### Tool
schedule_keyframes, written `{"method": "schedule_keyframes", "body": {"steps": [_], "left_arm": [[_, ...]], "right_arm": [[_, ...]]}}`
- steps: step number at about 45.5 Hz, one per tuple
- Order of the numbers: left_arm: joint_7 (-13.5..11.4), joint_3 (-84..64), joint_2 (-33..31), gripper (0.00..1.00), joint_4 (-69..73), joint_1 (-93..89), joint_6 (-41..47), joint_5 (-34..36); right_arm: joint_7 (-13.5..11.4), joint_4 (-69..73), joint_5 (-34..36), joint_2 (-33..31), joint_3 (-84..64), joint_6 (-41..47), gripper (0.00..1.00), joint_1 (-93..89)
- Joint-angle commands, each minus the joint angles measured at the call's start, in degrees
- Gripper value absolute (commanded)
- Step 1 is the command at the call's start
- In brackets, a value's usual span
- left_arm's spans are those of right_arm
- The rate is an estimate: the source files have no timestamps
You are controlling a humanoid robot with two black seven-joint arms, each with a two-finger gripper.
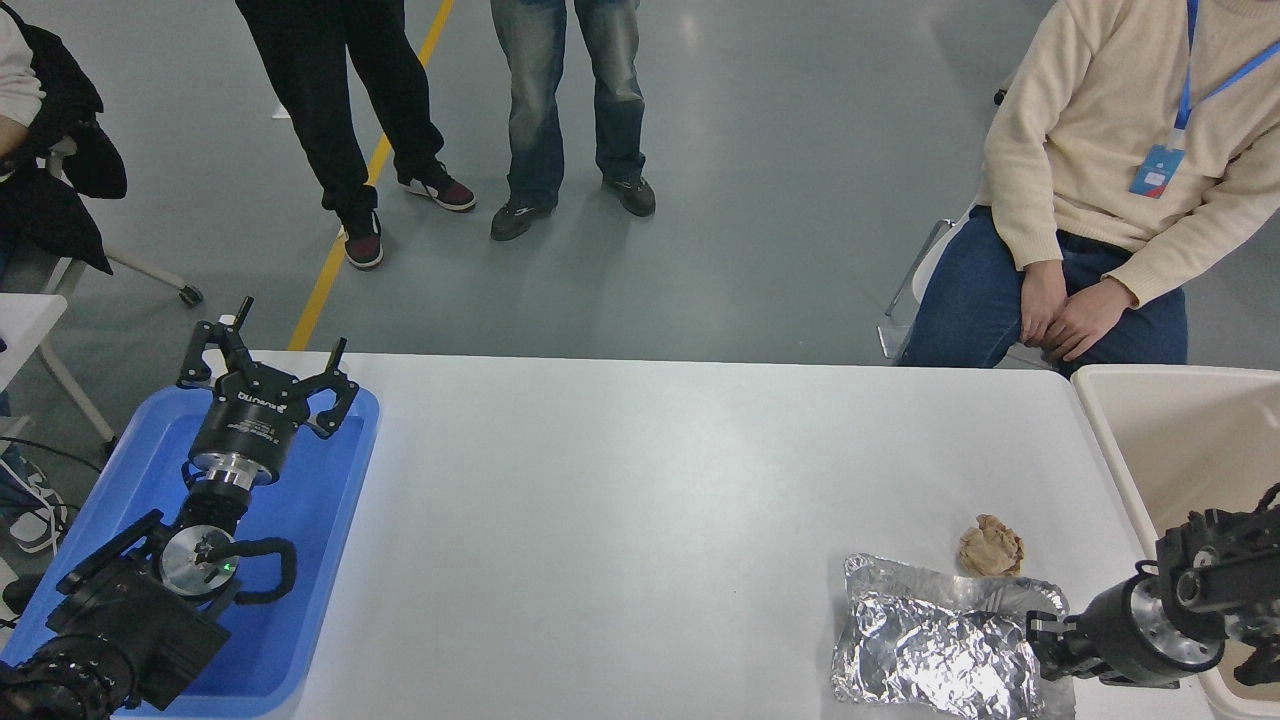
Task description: Pick up foil plate and place in dustbin
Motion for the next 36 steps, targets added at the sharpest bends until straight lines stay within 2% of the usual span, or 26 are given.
{"method": "schedule_keyframes", "body": {"steps": [1, 29, 36], "left_arm": [[0.00, 0.00, 0.00, 1.00, -0.06, -0.01, 0.00, 0.00], [0.00, 0.00, 0.00, 1.00, 0.03, -0.01, 0.00, 0.00], [0.00, 0.00, 0.00, 1.00, 0.03, -0.01, 0.00, 0.00]], "right_arm": [[0.01, 9.06, -1.68, -2.82, -6.02, 3.36, 0.00, 13.35], [0.01, 11.35, -1.59, -2.30, -13.06, 34.82, 0.00, 48.60], [0.01, 11.35, -1.59, -1.77, -13.06, 35.62, 0.00, 55.37]]}}
